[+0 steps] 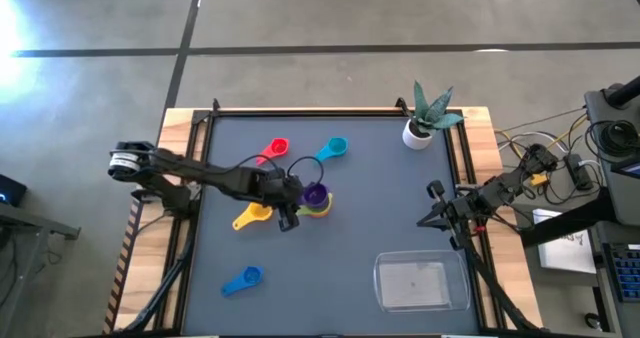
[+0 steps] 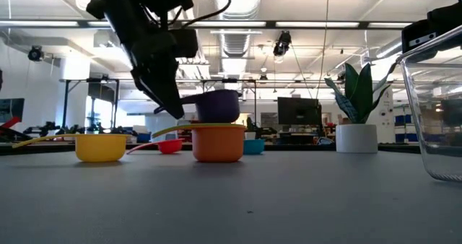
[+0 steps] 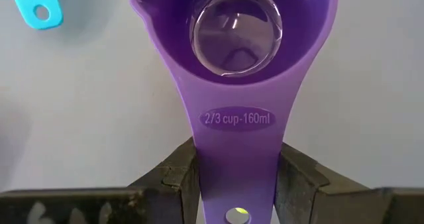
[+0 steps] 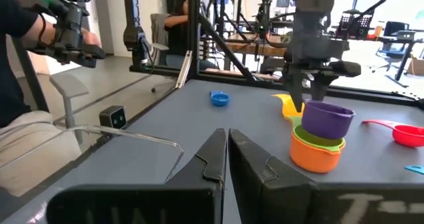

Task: Nest measuring cups in basket
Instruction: Stack the violet measuring cup on top of the light green measuring cup, then stack the yellow measuring cup on top of the violet measuring cup

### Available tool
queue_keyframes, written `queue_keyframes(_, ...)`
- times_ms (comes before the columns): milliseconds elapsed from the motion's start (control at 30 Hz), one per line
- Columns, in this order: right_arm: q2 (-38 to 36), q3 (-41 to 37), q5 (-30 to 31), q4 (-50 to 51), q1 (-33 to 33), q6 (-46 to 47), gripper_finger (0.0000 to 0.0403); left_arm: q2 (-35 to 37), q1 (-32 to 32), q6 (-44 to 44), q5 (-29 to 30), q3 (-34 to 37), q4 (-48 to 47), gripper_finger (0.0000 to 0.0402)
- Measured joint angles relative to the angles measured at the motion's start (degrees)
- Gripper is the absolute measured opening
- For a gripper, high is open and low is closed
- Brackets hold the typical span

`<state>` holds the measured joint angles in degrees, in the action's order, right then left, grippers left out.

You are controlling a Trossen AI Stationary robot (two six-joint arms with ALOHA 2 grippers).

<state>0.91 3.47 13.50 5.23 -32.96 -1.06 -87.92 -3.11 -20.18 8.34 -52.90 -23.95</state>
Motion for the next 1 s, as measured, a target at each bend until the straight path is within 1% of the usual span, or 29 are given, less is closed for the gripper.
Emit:
queue_keyframes(133,0.0,0.0,0.0,0.0,0.0,0.0,0.0009,-1.7,0.3,-0.3,-0.4,0.0,0.0,0.0120)
queue_keyframes(200,0.0,0.0,0.0,0.0,0.0,0.0,0.0009,-2.2,0.3,-0.5,-0.4,0.0,0.0,0.0131)
queue_keyframes(400,0.0,0.0,0.0,0.0,0.0,0.0,0.0009,-2.7,0.3,-0.9,-0.6,0.0,0.4,0.0207)
queue_keyframes(467,0.0,0.0,0.0,0.0,0.0,0.0,0.0009,-2.6,0.3,-0.9,-1.9,-0.2,0.0,0.0229)
queue_keyframes(567,0.0,0.0,0.0,0.0,0.0,0.0,0.0009,-2.3,0.3,-0.9,-2.5,-2.5,-2.6,0.0254)
queue_keyframes(667,0.0,0.0,0.0,0.0,0.0,0.0,0.0009,-1.5,0.1,-0.2,-3.3,-6.1,-8.7,0.0267)
queue_keyframes(733,0.0,0.0,0.0,0.0,0.0,0.0,0.0009,0.2,-0.6,0.2,-3.2,-7.7,-12.5,0.0269)
queue_keyframes(833,0.0,0.0,0.0,0.0,0.0,0.0,0.0009,5.1,-2.6,0.6,-1.3,-7.6,-14.7,0.0267)
queue_keyframes(900,0.0,0.0,0.0,0.0,0.0,0.0,0.0009,9.4,-4.2,0.5,0.9,-6.0,-15.0,0.0263)
queue_keyframes(1000,0.0,0.0,0.0,0.0,0.0,0.0,0.0009,16.9,-6.3,-2.5,3.4,-2.3,-14.9,0.0256)
